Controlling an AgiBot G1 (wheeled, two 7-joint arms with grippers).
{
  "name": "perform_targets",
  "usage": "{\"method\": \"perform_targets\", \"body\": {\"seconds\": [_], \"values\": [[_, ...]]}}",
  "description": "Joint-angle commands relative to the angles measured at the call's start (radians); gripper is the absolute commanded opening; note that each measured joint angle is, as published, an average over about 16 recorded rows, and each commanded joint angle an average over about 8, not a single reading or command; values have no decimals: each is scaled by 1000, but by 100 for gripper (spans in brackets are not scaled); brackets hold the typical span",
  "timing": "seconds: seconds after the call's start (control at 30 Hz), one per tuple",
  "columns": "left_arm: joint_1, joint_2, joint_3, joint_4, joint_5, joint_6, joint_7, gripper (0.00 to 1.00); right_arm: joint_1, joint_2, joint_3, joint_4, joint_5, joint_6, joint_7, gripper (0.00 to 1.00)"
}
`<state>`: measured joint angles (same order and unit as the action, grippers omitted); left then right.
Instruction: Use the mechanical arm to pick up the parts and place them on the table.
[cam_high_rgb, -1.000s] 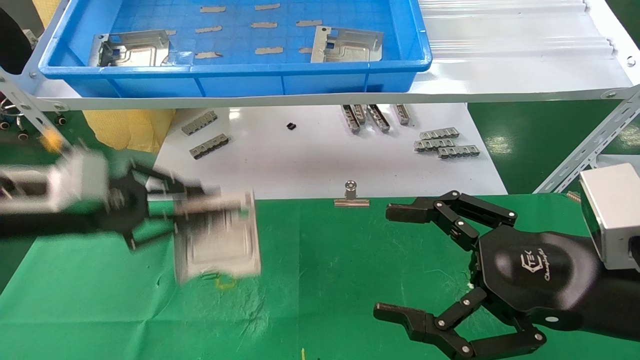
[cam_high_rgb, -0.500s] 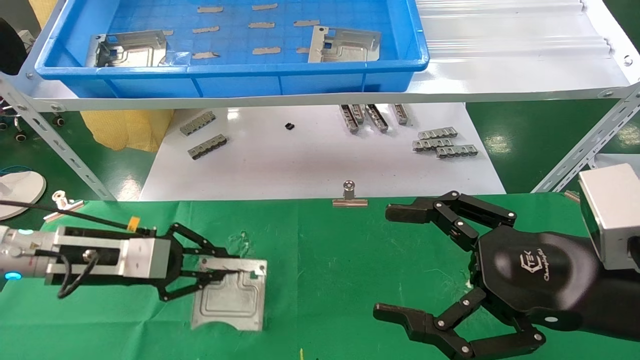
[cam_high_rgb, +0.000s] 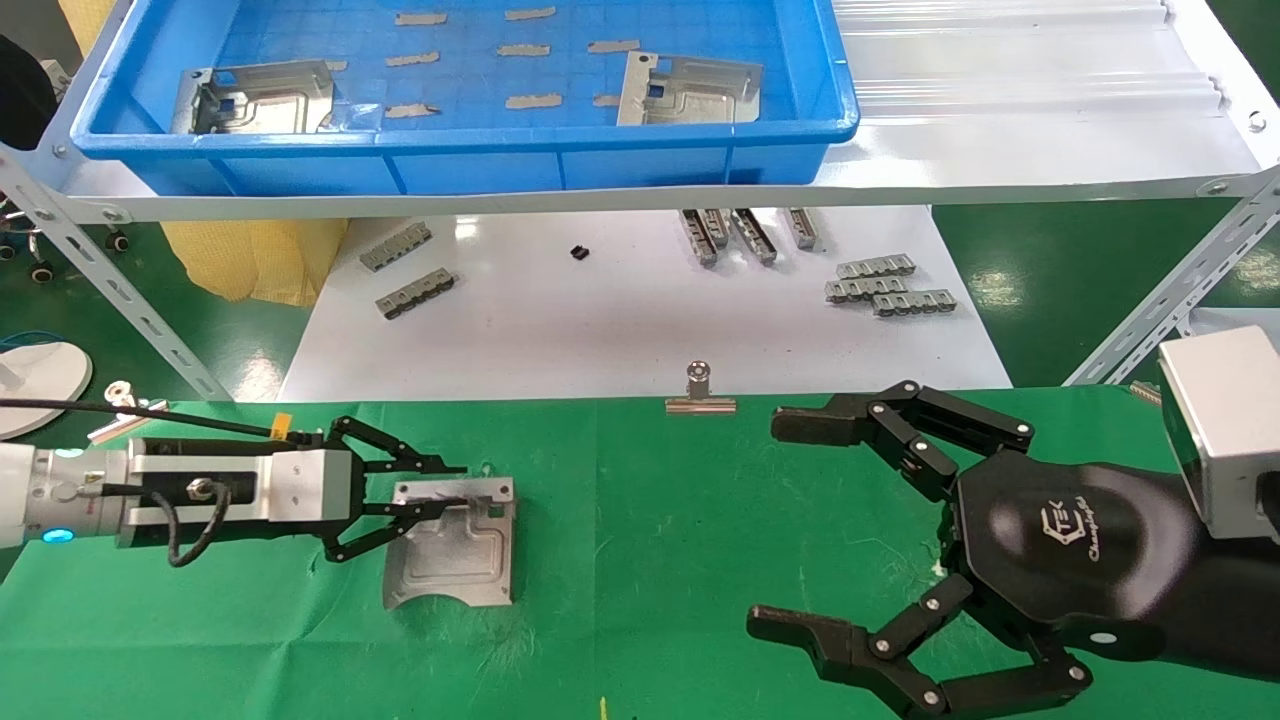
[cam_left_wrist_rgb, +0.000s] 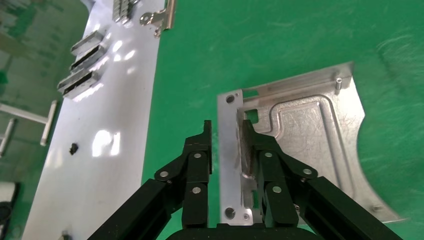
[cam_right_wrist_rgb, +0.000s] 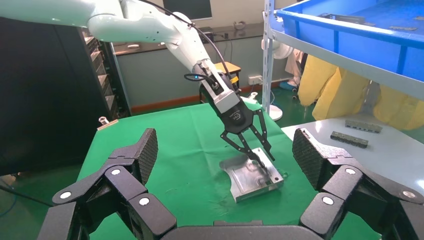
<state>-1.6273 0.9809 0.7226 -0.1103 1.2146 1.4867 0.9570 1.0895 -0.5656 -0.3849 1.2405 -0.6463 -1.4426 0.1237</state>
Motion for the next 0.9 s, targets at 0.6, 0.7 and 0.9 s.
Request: {"method": "perform_targets", "body": {"seconds": [0.6,0.7,0.9], "values": [[-12,9,-72,171,-102,94,-234,100,0,0,0,0,0,0,0,100],[-9,10,-79,184,-111,95,-255,100,0,0,0,0,0,0,0,100],[-7,9,-78,177,-111,95,-248,100,0,0,0,0,0,0,0,100]]}}
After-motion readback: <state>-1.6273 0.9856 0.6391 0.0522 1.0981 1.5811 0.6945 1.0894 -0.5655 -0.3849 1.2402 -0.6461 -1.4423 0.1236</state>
